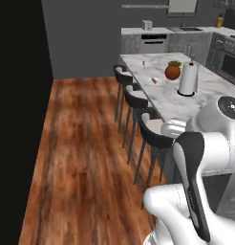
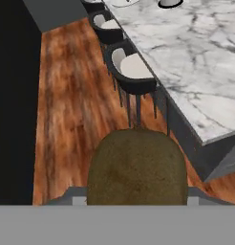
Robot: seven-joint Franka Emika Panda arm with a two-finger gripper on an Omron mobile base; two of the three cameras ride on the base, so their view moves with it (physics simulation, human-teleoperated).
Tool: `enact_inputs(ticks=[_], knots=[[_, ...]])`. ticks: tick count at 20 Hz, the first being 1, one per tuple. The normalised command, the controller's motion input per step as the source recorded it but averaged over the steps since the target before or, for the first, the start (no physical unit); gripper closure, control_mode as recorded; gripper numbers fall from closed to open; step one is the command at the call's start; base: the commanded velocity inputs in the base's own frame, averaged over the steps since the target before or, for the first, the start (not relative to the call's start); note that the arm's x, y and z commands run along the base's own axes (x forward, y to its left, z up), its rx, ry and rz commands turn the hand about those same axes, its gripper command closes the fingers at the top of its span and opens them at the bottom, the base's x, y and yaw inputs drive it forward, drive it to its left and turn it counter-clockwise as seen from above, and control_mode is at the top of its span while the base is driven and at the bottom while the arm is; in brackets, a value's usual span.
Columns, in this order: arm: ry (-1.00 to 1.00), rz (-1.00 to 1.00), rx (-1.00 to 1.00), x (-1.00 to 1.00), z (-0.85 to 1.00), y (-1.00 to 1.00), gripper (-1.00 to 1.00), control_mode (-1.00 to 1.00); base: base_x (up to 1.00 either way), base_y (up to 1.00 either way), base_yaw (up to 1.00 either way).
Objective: Pick up the apple and kiwi from the fridge and place one fruit on each plate on the dining counter.
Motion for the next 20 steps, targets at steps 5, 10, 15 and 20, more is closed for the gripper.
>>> enact_inputs(ticks=[5, 10, 15, 20], knots=[[0.0, 0.0, 0.0, 0.0, 0.0, 0.0, 1.0, 1.0, 0.73, 0.62, -0.44], [0.0, 0.0, 0.0, 0.0, 0.0, 0.0, 1.0, 1.0, 0.64, 0.53, -0.48], [0.0, 0.0, 0.0, 0.0, 0.0, 0.0, 1.0, 1.0, 0.72, 0.77, -0.4], [0.0, 0.0, 0.0, 0.0, 0.0, 0.0, 1.0, 1.0, 0.68, 0.76, -0.35]])
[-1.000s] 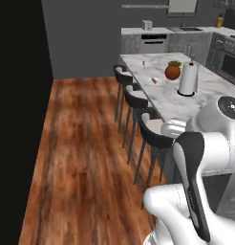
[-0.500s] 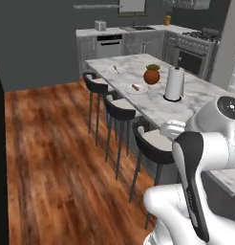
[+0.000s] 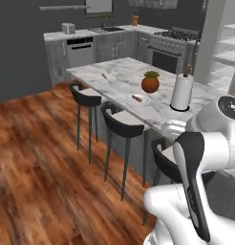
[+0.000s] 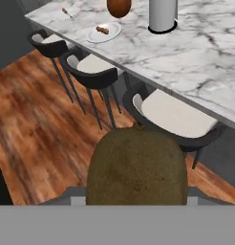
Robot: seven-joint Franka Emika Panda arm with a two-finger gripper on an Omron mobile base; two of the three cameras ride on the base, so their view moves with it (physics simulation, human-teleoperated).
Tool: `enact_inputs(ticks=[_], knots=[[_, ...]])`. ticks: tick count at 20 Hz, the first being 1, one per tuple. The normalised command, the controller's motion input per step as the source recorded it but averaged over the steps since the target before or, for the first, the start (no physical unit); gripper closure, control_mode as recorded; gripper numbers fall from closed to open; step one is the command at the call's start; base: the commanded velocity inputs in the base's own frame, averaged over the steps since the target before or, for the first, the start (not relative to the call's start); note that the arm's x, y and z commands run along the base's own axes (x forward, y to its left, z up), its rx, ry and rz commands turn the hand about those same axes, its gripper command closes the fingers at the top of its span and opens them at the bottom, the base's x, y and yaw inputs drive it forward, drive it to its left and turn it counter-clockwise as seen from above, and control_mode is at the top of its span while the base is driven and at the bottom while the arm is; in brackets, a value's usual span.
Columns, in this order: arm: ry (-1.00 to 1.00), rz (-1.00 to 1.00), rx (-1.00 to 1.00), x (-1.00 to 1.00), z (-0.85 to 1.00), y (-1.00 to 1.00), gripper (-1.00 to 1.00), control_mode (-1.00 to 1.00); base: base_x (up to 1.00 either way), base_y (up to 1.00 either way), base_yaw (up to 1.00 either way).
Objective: Pick up the apple and kiwi from the fridge and place one fruit on each plate on the dining counter.
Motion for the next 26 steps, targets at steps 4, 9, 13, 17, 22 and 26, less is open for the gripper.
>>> enact_inputs(ticks=[4, 9, 13, 17, 22, 26], knots=[[0.0, 0.0, 0.0, 0.0, 0.0, 0.0, 1.0, 1.0, 0.47, 0.66, -0.4], [0.0, 0.0, 0.0, 0.0, 0.0, 0.0, 1.0, 1.0, 0.3, 0.57, -0.43], [0.0, 0.0, 0.0, 0.0, 0.0, 0.0, 1.0, 1.0, 0.21, 0.69, -0.41], [0.0, 0.0, 0.0, 0.0, 0.0, 0.0, 1.0, 1.0, 0.24, 0.72, -0.37], [0.0, 0.0, 0.0, 0.0, 0.0, 0.0, 1.0, 1.0, 0.35, 0.8, -0.31], [0.0, 0.0, 0.0, 0.0, 0.0, 0.0, 1.0, 1.0, 0.43, 0.82, -0.27]])
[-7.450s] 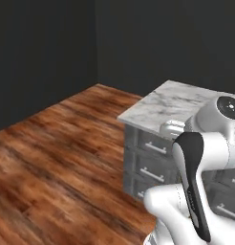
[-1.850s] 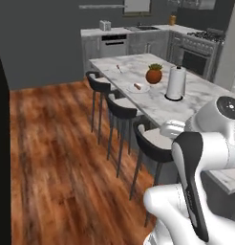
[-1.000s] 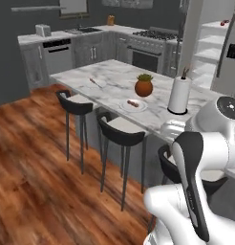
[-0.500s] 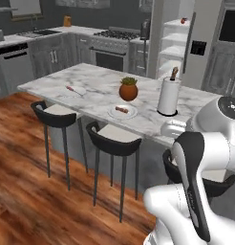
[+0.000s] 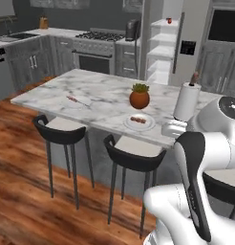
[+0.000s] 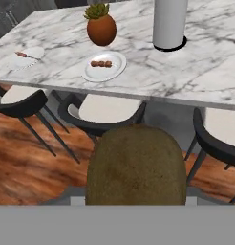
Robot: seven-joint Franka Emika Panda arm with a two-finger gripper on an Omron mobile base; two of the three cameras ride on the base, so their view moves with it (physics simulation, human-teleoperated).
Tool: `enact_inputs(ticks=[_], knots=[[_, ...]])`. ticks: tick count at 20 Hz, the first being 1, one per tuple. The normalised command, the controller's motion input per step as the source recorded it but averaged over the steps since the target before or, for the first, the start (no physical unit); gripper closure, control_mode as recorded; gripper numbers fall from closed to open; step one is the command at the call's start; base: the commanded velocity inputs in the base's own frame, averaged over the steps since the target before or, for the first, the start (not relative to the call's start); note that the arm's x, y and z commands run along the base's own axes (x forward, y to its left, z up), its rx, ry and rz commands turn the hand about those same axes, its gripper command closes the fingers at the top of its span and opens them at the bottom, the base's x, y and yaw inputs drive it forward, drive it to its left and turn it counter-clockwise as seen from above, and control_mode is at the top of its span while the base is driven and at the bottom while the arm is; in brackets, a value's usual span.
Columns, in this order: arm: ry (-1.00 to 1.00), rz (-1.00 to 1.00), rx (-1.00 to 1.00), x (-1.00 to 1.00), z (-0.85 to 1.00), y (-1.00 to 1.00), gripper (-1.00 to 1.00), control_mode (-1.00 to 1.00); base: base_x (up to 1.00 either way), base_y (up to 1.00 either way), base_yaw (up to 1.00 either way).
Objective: Pick up the apple and kiwi from the fridge and place one fruit on each plate on the dining counter.
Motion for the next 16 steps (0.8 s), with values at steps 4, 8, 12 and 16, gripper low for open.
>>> enact_inputs(ticks=[4, 8, 12, 16], knots=[[0.0, 0.0, 0.0, 0.0, 0.0, 0.0, 1.0, 1.0, 0.28, 0.67, -0.3], [0.0, 0.0, 0.0, 0.0, 0.0, 0.0, 1.0, 1.0, 0.16, 0.54, -0.33], [0.0, 0.0, 0.0, 0.0, 0.0, 0.0, 1.0, 1.0, 0.15, 0.51, -0.33], [0.0, 0.0, 0.0, 0.0, 0.0, 0.0, 1.0, 1.0, 0.19, 0.47, -0.32]])
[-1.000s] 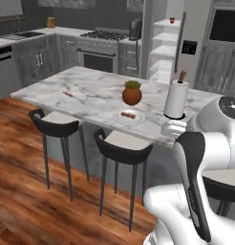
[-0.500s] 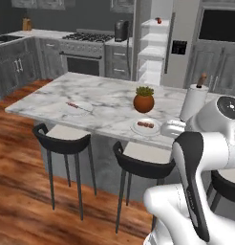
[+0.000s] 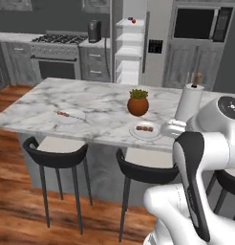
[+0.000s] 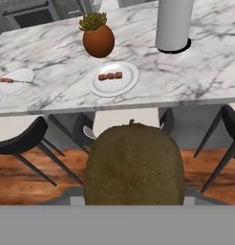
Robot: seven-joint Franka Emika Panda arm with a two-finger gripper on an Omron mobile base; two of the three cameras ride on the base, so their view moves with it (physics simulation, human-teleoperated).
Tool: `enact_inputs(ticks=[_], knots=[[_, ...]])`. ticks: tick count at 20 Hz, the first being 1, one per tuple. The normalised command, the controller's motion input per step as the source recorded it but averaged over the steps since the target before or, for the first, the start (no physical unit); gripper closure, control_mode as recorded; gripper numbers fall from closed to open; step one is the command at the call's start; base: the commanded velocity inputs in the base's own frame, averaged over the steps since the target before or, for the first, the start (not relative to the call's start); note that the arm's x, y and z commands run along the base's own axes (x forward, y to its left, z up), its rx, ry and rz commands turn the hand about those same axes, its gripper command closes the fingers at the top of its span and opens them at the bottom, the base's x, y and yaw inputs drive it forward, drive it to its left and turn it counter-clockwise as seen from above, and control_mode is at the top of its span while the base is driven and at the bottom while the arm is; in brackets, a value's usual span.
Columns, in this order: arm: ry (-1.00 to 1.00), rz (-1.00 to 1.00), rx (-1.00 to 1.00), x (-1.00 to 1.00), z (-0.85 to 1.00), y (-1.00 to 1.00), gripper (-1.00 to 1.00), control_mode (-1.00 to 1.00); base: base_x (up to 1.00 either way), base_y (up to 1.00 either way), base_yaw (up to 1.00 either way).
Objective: Pick up the apple and kiwi from the fridge and place one fruit on each plate on the dining counter.
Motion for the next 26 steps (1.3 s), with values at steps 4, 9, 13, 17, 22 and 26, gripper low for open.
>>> enact_inputs(ticks=[4, 9, 13, 17, 22, 26], knots=[[0.0, 0.0, 0.0, 0.0, 0.0, 0.0, 1.0, 1.0, 0.18, 0.49, -0.32], [0.0, 0.0, 0.0, 0.0, 0.0, 0.0, 1.0, 1.0, 0.12, 0.4, -0.35], [0.0, 0.0, 0.0, 0.0, 0.0, 0.0, 1.0, 1.0, 0.08, 0.31, -0.37], [0.0, 0.0, 0.0, 0.0, 0.0, 0.0, 1.0, 1.0, 0.18, 0.37, -0.35], [0.0, 0.0, 0.0, 0.0, 0.0, 0.0, 1.0, 1.0, 0.41, 0.47, -0.21], [0.0, 0.0, 0.0, 0.0, 0.0, 0.0, 1.0, 1.0, 0.43, 0.38, -0.09]])
